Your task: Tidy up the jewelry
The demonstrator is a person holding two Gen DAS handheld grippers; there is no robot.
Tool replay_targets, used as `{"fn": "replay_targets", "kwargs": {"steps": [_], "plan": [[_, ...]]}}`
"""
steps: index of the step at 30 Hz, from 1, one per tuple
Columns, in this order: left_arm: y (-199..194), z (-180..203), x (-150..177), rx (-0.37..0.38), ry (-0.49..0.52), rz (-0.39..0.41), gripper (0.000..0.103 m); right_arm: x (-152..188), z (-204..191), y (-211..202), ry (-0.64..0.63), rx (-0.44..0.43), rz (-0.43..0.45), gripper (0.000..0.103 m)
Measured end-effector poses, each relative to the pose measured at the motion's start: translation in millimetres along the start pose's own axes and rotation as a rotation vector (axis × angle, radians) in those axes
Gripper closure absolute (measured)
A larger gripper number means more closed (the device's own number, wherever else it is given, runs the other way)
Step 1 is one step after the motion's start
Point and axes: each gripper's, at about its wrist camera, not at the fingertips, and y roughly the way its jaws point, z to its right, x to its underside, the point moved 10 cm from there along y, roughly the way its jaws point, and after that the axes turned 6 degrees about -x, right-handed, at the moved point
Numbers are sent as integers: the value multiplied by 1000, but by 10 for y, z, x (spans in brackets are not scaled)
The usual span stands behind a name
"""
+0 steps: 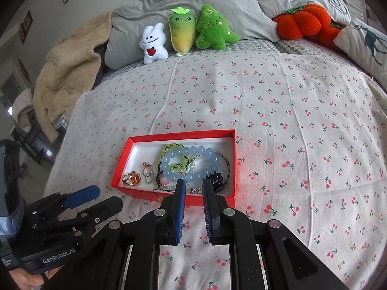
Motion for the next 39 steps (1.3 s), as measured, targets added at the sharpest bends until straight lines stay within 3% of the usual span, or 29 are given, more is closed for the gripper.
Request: {"fn": "replay_targets", "kwargs": {"steps": [2, 3, 4, 7, 9, 11, 12, 14, 21, 39], "plan": [[-31, -14, 78, -12, 4, -26, 20, 93, 3, -58, 9, 10, -20, 67], [-46, -20, 120, -27, 12, -38, 19, 140, 12, -91, 19, 19, -26, 39], [-60, -24, 156, -41, 22, -49, 18, 191, 27, -134, 27, 33, -26, 20], [-110, -60, 238, -90, 44, -55, 4, 334, 54, -230, 25, 93, -66, 19], [-153, -97, 269, -117, 44, -38, 1, 417, 67, -286, 45, 100, -84, 17], [-168, -119, 322, -125, 42, -36, 1, 470, 93, -333, 66, 102, -89, 10], [-172, -134, 355, -129, 37, -37, 1, 486, 103, -356, 76, 99, -86, 0], [-164, -157, 433, -124, 16, -46, 1, 511, 133, -386, 78, 114, -88, 0], [-135, -275, 526, -244, 25, -20, 1, 677, 246, -348, 18, 247, -129, 0], [-97, -341, 595, -289, -5, -25, 1, 765, 269, -344, 8, 276, -142, 0]]}}
